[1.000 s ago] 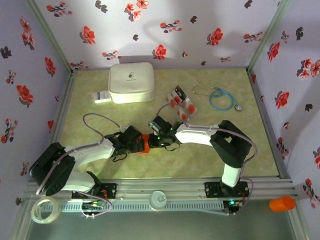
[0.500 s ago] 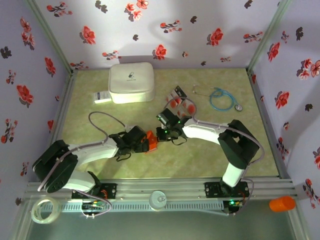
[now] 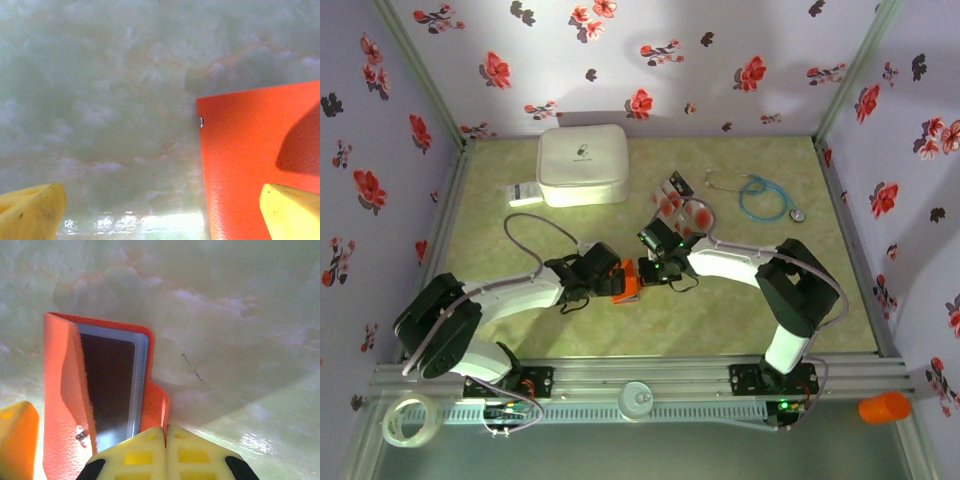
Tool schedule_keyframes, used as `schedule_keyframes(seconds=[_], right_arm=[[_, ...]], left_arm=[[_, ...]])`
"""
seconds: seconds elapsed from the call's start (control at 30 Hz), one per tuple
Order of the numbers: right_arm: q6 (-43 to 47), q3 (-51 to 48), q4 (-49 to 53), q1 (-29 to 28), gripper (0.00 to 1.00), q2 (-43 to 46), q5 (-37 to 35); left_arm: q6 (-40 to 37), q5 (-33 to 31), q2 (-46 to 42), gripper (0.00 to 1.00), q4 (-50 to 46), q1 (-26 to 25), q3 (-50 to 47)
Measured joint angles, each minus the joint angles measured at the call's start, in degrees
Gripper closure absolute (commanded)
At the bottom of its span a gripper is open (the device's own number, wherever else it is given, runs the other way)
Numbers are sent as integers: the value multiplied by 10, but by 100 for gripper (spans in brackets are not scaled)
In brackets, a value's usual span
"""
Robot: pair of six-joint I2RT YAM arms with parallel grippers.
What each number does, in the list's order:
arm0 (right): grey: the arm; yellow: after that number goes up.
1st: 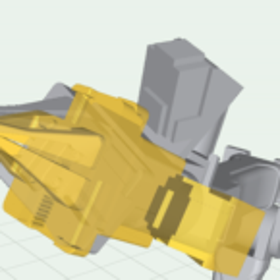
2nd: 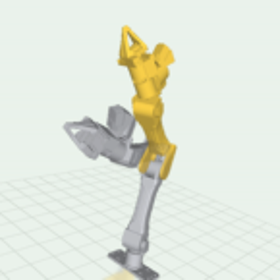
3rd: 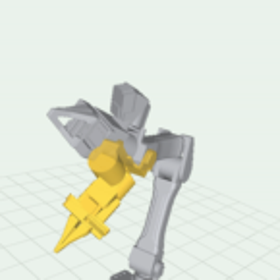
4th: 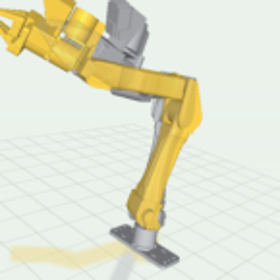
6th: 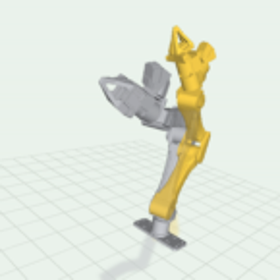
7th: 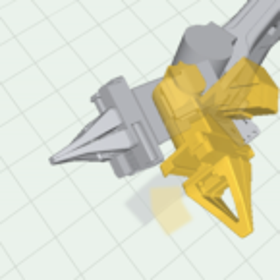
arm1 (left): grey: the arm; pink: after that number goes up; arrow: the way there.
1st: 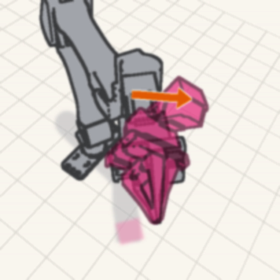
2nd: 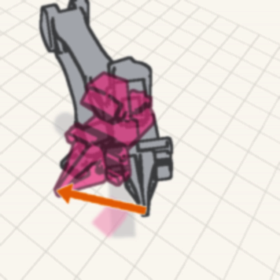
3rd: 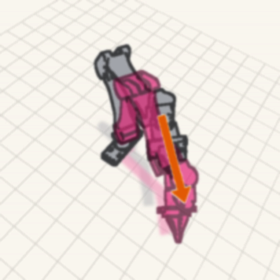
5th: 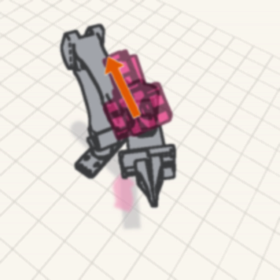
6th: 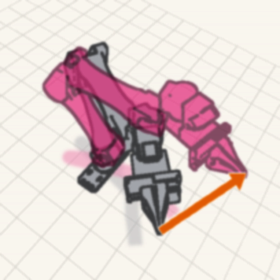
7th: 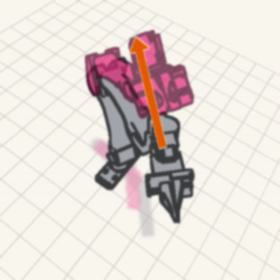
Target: Put the credit cards into the card holder
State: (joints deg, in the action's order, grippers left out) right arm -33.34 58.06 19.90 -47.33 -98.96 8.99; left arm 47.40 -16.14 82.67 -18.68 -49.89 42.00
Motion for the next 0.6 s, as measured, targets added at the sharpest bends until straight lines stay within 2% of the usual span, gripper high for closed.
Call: schedule_keyframes(seconds=[0.27, 0.6], right_arm=[[0, -1, 0, 2, 100, 0, 0], [0, -1, 0, 5, 100, 0, 0]], left_arm=[[-28, -4, 0, 0, 0, 28, 3], [-52, 3, 4, 0, 19, 24, 3]])
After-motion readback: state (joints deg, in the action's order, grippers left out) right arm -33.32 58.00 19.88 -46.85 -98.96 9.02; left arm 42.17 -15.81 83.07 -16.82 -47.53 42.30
